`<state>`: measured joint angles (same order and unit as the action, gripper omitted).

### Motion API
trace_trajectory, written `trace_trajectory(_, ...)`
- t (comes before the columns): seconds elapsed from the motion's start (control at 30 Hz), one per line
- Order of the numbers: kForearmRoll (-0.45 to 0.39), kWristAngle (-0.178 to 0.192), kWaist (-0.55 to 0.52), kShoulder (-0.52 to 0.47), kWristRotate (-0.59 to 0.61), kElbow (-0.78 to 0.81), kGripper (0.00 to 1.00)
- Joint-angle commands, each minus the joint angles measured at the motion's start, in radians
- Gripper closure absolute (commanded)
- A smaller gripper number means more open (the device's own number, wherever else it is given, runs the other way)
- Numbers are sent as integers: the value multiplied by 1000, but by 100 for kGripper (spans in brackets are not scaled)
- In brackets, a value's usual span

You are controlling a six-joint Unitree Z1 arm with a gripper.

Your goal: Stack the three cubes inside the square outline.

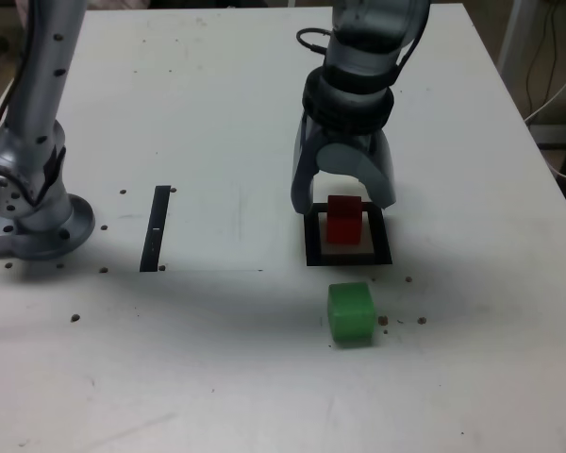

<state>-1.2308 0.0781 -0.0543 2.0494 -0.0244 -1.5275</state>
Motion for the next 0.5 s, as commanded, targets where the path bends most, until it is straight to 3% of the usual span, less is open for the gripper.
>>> trace_trajectory(0.0,-18,4,9,-24,-2,1,1)
trace_trajectory(0.23,-74,32,70,-75,-30,4,1)
trace_trajectory(0.47,-83,44,137,-63,-62,-5,1)
